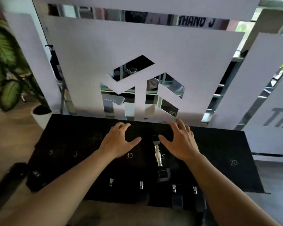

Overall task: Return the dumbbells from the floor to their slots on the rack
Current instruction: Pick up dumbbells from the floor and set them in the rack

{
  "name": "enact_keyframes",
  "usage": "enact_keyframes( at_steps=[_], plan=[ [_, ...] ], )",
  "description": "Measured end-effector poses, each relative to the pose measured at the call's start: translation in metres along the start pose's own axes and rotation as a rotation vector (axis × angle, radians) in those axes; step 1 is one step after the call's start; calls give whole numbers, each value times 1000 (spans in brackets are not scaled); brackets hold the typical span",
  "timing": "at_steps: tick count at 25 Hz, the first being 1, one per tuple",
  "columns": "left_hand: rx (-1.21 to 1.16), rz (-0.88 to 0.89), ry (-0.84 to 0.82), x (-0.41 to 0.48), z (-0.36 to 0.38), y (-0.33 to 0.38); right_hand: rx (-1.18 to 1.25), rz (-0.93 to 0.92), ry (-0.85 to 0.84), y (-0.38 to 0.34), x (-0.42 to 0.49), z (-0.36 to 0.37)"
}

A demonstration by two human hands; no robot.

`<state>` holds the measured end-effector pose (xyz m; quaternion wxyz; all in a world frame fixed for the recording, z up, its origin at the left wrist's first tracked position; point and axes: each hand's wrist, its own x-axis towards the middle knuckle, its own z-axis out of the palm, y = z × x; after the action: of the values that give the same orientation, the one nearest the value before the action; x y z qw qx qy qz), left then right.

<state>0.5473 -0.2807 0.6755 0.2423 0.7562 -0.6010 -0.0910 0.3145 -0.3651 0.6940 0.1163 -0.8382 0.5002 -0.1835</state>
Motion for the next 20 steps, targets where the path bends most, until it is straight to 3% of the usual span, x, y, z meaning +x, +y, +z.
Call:
enact_keyframes(
  at_steps=[9, 17, 20],
  plan=[
    [-31, -146, 69, -218, -119, -153, 100, -65, -81, -213, -144, 68],
    [-10, -315, 200, -413, -172, -189, 312, -194, -118, -318, -271, 81],
    [-19, -363, 169, -467, -178, -198, 378, -135, -128, -339, -318, 89]
  ],
)
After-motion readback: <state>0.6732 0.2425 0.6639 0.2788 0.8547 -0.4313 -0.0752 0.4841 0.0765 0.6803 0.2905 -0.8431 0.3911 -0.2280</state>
